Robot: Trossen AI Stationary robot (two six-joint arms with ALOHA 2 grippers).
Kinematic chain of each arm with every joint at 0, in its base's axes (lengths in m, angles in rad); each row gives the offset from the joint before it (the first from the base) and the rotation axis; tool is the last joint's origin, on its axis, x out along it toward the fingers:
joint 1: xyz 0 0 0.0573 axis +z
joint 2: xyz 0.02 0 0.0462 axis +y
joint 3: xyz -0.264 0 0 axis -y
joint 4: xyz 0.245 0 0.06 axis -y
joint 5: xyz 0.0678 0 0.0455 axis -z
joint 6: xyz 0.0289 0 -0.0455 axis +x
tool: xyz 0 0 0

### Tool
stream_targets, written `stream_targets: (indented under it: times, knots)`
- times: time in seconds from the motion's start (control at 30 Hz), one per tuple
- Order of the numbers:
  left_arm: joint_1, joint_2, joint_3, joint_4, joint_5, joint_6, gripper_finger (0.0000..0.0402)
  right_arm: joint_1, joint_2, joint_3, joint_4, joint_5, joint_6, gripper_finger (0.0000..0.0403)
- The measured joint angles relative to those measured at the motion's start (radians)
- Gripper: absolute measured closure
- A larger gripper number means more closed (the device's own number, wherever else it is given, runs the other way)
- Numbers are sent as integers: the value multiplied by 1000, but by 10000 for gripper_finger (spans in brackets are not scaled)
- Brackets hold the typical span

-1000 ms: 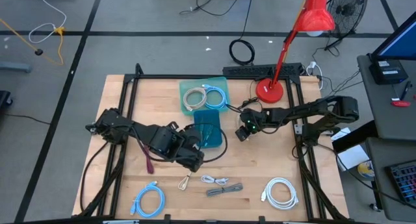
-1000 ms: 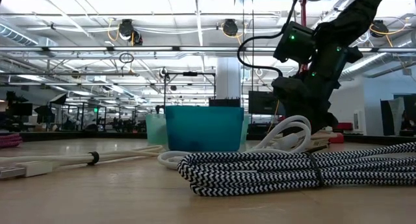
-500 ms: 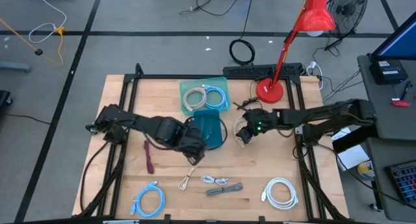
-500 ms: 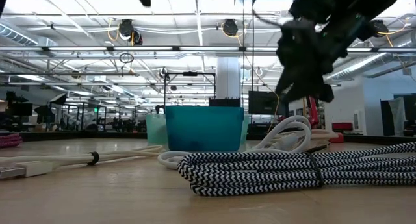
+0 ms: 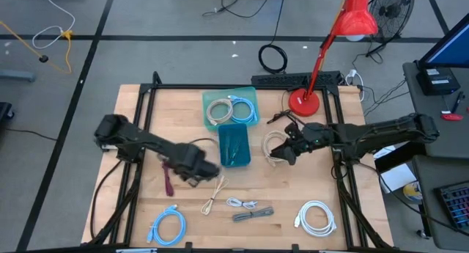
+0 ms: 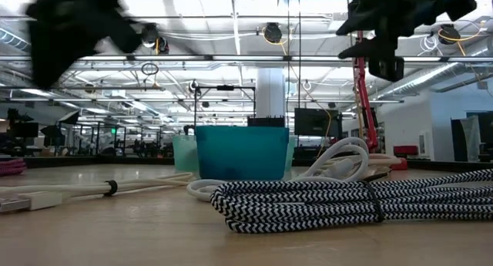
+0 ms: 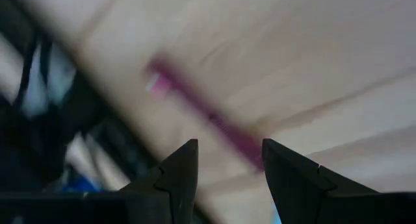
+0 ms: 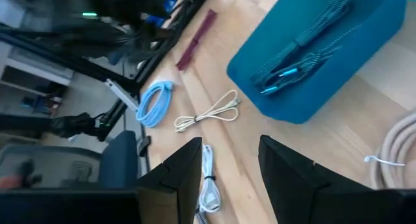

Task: Pick & Place USB Port
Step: Put the pink usb cable into the blue bin

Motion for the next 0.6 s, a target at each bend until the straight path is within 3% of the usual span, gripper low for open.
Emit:
stream_targets:
  times: [0.17,0.33,0.47,0.6]
  knots:
    - [-94,-208,-279,132,140,-354,227,21,-36,0,-5,-5,-19,261]
    - [-200,-414,-461,424,125,-758,227,25,-53,0,-5,-68,-36,261]
    - [-257,-453,-524,472,77,-930,227,25,-66,1,-5,-111,-80,261]
    - [-268,-442,-557,474,48,-977,227,25,-76,2,-3,-112,-138,261]
